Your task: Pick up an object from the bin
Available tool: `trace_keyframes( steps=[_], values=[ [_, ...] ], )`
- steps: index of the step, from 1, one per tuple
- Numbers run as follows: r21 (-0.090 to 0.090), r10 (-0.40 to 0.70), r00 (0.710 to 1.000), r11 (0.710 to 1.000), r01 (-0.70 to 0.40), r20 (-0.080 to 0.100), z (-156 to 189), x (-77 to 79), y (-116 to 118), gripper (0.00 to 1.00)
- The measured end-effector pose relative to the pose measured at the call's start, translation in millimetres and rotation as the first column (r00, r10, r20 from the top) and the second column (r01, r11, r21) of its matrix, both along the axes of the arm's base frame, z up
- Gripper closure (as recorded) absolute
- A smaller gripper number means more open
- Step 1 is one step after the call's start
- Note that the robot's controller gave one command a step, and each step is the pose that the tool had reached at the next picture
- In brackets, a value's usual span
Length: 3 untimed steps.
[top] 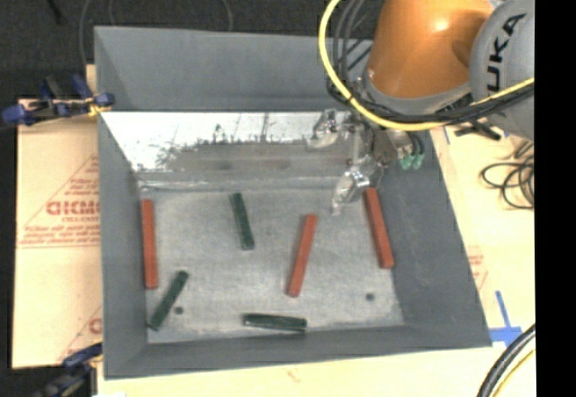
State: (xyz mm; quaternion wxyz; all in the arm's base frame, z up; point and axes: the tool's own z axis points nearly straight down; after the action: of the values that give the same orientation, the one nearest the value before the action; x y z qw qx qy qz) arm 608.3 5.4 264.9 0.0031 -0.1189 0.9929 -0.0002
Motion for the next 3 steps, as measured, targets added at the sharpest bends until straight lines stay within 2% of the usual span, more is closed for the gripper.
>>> trace_keyframes(
  steps=[1, 2, 3],
  values=[
    [0.001, 0.013, 1.000, 1.000, -0.013, 0.007, -41, -3.4, 5, 0.00],
    [0.001, -0.006, 1.000, 1.000, 0.006, 0.002, -101, -9.1, 4, 0.00],
    [-0.001, 0.077, 0.997, 0.997, -0.077, -0.002, -146, -4.5, -2, 0.00]
  ],
)
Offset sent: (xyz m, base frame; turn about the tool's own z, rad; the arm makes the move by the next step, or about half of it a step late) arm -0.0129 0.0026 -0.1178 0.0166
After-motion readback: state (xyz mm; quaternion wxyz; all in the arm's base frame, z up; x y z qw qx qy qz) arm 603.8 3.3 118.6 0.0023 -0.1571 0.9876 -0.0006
